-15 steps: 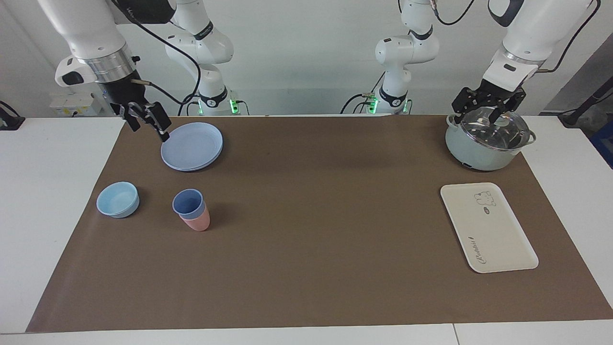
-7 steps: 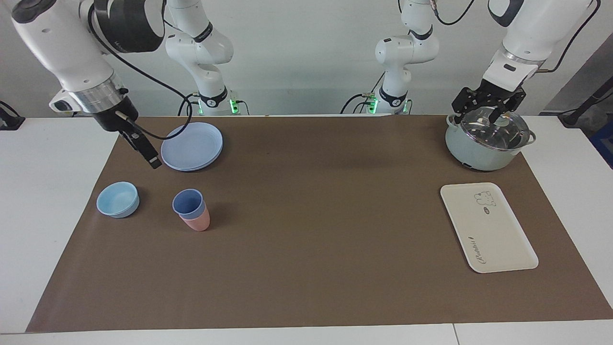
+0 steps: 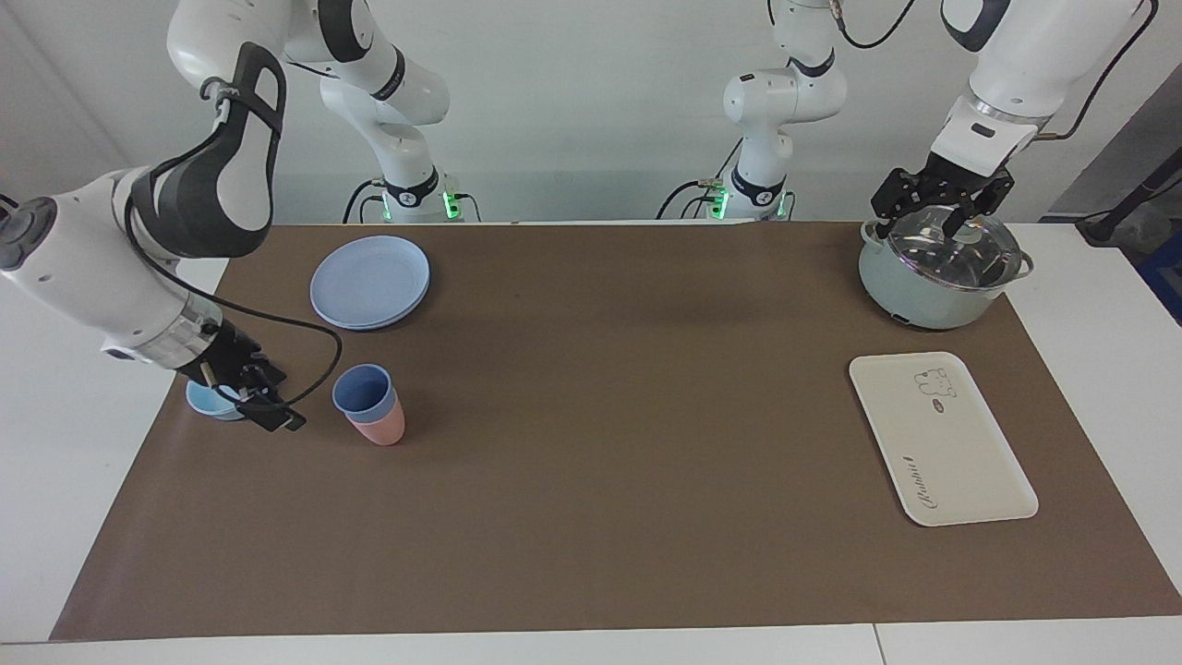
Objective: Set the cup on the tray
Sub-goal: 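Move the right gripper over the nested pink and blue cups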
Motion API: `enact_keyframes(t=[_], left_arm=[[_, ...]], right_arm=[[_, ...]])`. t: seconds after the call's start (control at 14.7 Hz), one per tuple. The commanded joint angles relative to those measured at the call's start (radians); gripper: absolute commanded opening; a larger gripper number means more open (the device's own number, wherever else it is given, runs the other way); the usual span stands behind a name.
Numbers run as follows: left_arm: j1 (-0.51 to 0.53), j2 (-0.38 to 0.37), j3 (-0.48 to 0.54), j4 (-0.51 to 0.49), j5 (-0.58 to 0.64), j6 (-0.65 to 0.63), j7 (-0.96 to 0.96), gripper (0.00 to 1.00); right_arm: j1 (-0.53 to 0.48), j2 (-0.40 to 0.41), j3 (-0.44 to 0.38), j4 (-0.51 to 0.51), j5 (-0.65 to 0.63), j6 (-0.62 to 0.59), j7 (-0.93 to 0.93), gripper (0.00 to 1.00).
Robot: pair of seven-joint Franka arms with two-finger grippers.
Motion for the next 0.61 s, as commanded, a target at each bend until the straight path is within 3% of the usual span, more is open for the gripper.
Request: enact_keyframes(t=[0.0, 0.41, 0.54], left_arm=[[0.009, -0.01, -0.002, -0.011, -0.009, -0.01, 0.008, 1.0], [0.008, -0.01, -0.002, -0.011, -0.009, -0.01, 0.008, 1.0], [0.008, -0.01, -0.002, -0.011, -0.009, -0.01, 0.008, 1.0]], right_arm=[[-0.031, 0.094, 0.009, 0.062, 0.077, 0.0, 0.026, 1.0], [-0.046, 0.217, 0.01, 0.069, 0.155, 0.014, 0.026, 1.0], [-0.034, 0.22, 0.01, 0.056, 0.172, 0.032, 0.026, 1.0]])
